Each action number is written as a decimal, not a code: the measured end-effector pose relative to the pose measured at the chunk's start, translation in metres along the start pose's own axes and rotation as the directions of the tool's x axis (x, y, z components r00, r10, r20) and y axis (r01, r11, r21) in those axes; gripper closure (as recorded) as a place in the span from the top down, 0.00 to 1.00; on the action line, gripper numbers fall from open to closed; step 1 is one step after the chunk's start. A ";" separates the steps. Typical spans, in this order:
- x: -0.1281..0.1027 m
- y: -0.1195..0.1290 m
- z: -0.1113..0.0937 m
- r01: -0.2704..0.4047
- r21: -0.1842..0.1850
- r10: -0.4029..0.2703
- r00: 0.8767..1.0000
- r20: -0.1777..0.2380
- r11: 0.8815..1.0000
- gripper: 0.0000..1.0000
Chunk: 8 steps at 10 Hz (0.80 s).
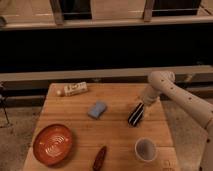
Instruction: Place the eraser on the white sponge
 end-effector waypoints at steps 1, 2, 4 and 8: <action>0.000 0.001 0.002 0.020 -0.013 -0.020 1.000 -0.007 1.000 0.80; 0.001 0.003 0.007 0.035 -0.031 -0.035 0.999 -0.014 0.999 0.80; 0.001 0.005 0.016 0.064 -0.061 -0.066 0.997 -0.028 0.996 0.78; 0.000 0.005 0.026 0.098 -0.071 -0.100 0.995 -0.023 0.993 0.40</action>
